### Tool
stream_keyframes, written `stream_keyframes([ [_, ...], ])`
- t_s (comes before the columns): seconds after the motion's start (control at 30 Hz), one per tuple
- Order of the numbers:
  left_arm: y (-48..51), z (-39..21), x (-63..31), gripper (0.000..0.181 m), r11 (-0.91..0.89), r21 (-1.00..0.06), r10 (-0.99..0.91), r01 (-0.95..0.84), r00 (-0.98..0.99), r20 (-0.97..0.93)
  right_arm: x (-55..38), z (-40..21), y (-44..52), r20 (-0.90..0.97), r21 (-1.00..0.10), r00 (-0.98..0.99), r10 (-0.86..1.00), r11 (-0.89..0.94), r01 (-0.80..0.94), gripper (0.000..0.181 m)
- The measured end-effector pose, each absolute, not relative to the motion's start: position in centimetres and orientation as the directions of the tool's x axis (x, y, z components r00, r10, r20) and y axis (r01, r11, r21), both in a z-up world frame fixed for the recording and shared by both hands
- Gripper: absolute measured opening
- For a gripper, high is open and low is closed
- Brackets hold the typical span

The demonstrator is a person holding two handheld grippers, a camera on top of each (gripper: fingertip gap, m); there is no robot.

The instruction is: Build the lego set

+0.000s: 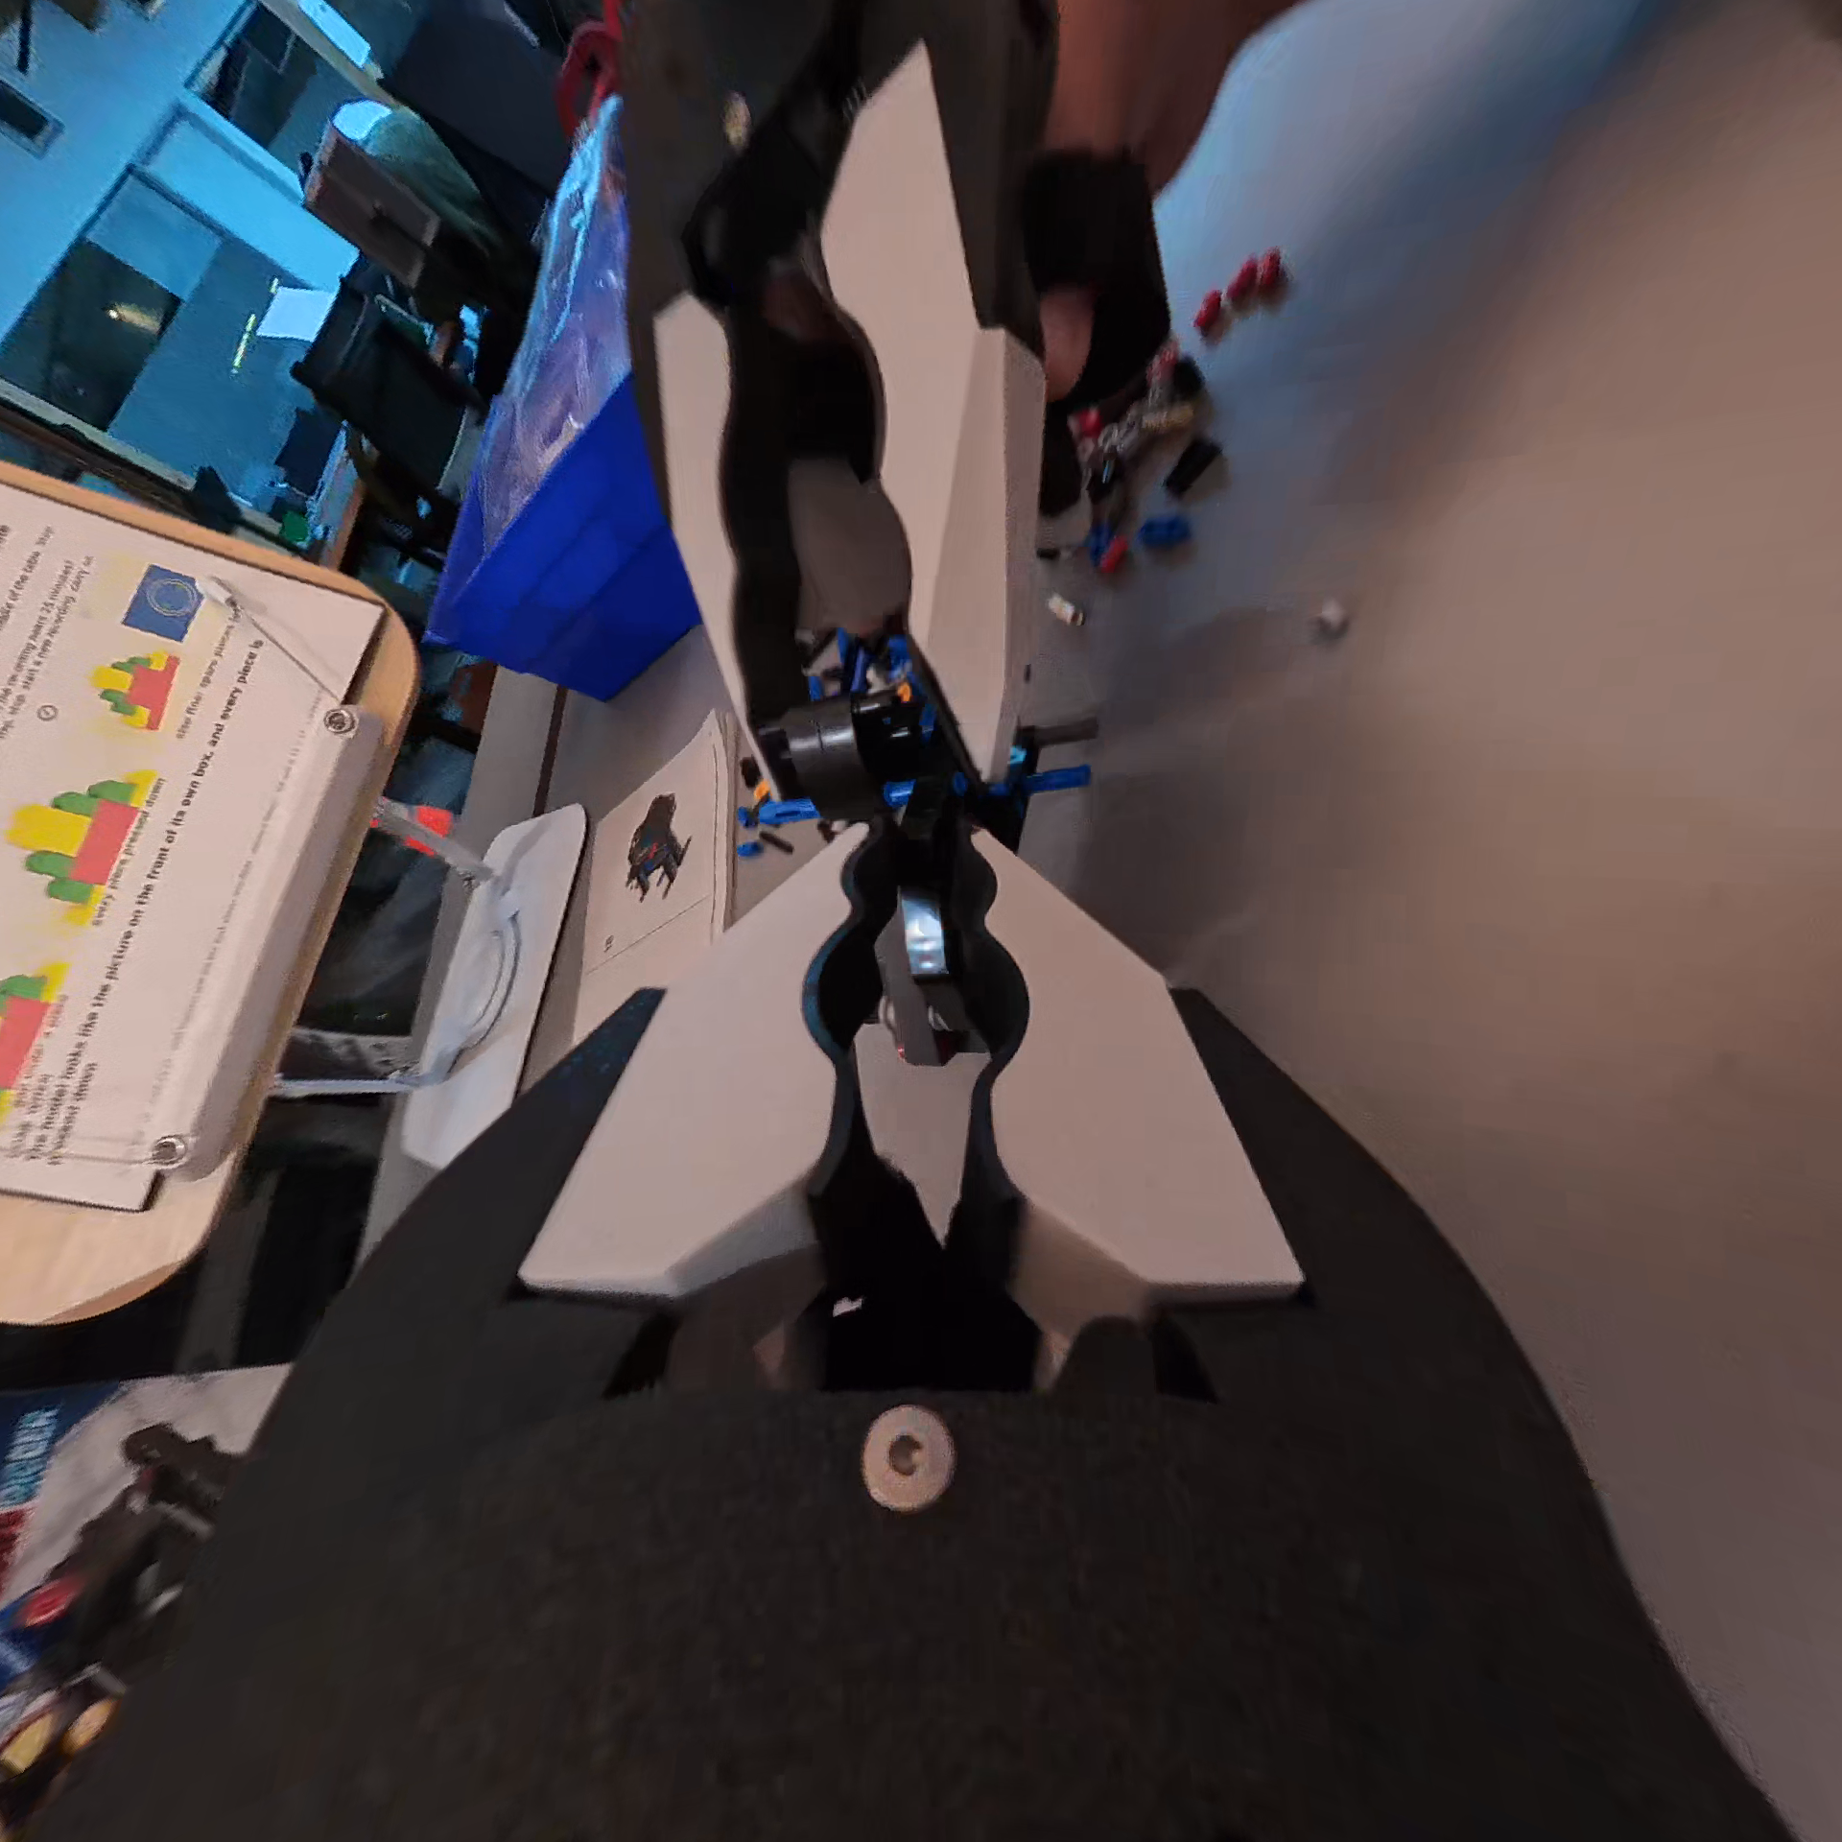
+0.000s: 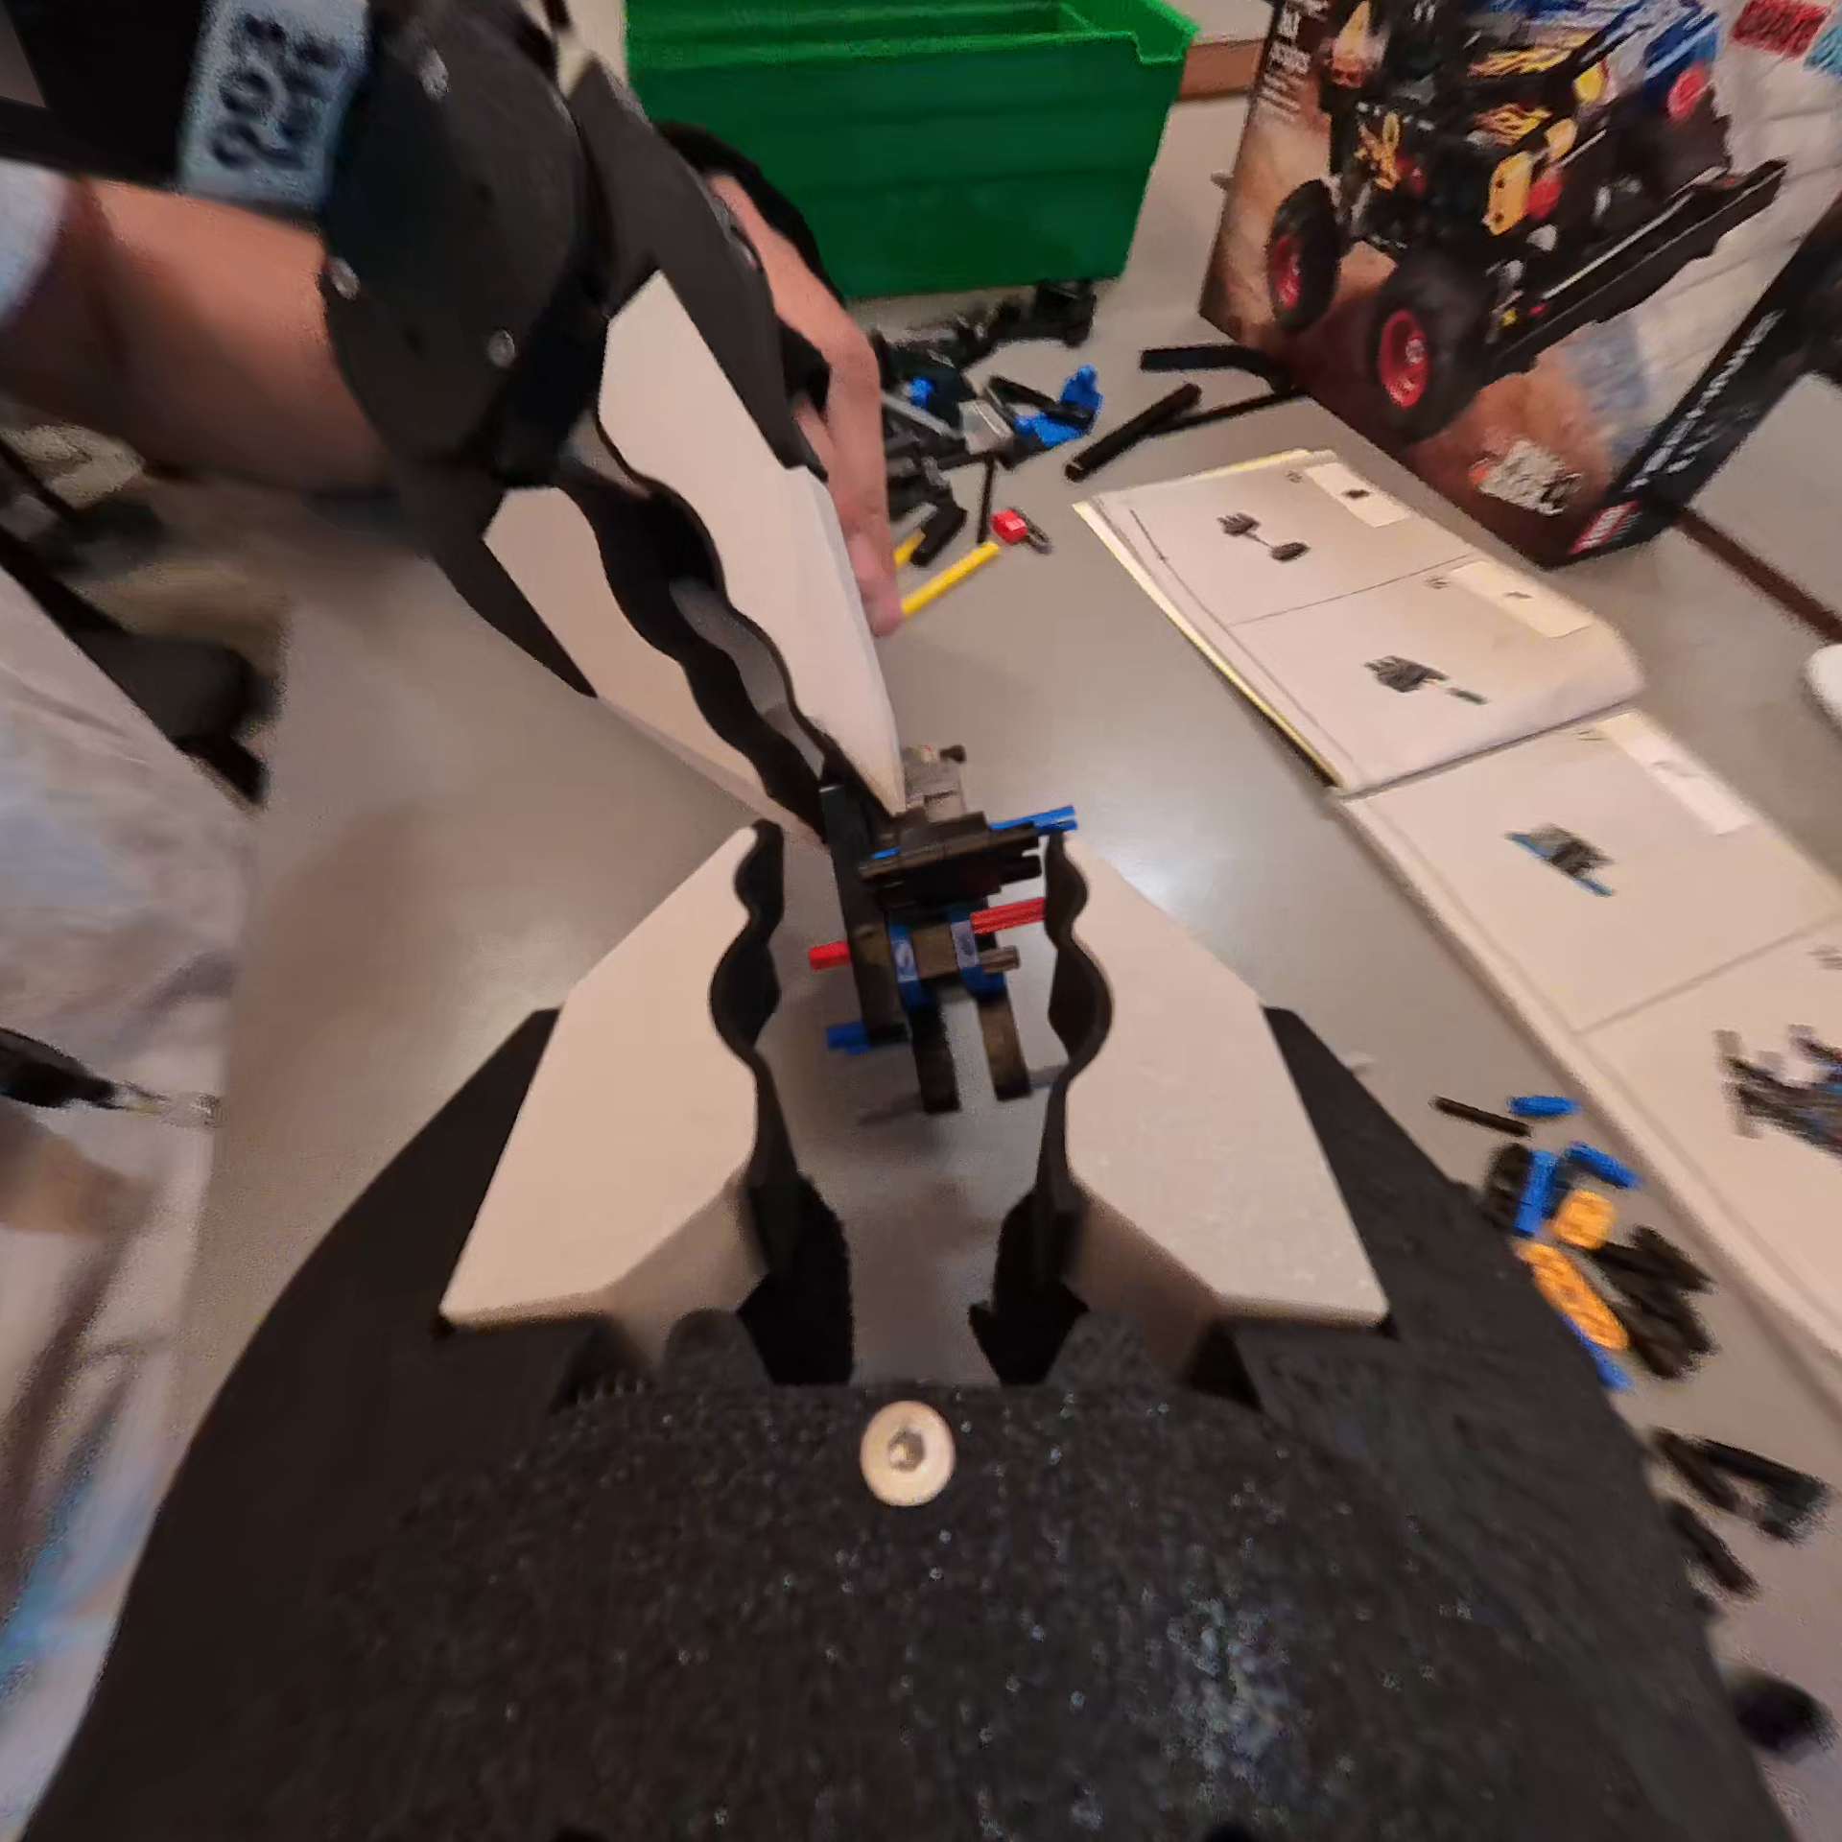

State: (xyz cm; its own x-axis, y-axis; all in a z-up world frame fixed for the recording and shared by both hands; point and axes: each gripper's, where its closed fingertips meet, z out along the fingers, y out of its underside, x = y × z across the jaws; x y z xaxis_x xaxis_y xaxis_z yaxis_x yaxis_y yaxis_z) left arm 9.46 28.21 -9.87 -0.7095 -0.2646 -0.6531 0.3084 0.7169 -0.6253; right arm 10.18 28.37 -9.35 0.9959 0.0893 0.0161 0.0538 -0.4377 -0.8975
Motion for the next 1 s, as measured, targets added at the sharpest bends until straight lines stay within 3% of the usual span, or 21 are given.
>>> stream_keyframes([
  [0.2,28.0,-10.8,9.2,0.008,0.736,-0.606,-0.237,0.302,-0.724,-0.648,10.6,-10.4,27.8,0.373,-0.705,0.921,0.107,-0.613,0.357,0.045],
  [0.43,28.0,-11.4,9.5,0.008,0.829,-0.433,-0.155,0.354,-0.599,-0.786,11.1,-11.3,27.0,0.443,-0.522,0.868,0.225,-0.722,0.454,0.043],
  [0.6,27.6,-11.0,9.2,0.009,0.824,-0.43,-0.162,0.37,-0.574,-0.803,10.9,-11.7,27.3,0.427,-0.51,0.87,0.245,-0.73,0.456,0.043],
  [0.83,27.6,-10.1,9.5,0.009,0.806,-0.475,-0.219,0.353,-0.568,-0.793,11.0,-10.8,27.4,0.38,-0.604,0.904,0.195,-0.688,0.402,0.04],
  [1.0,27.6,-10.7,9.5,0.008,0.806,-0.481,-0.215,0.345,-0.588,-0.78,10.9,-11.4,27.3,0.409,-0.575,0.886,0.219,-0.692,0.437,0.039],
])
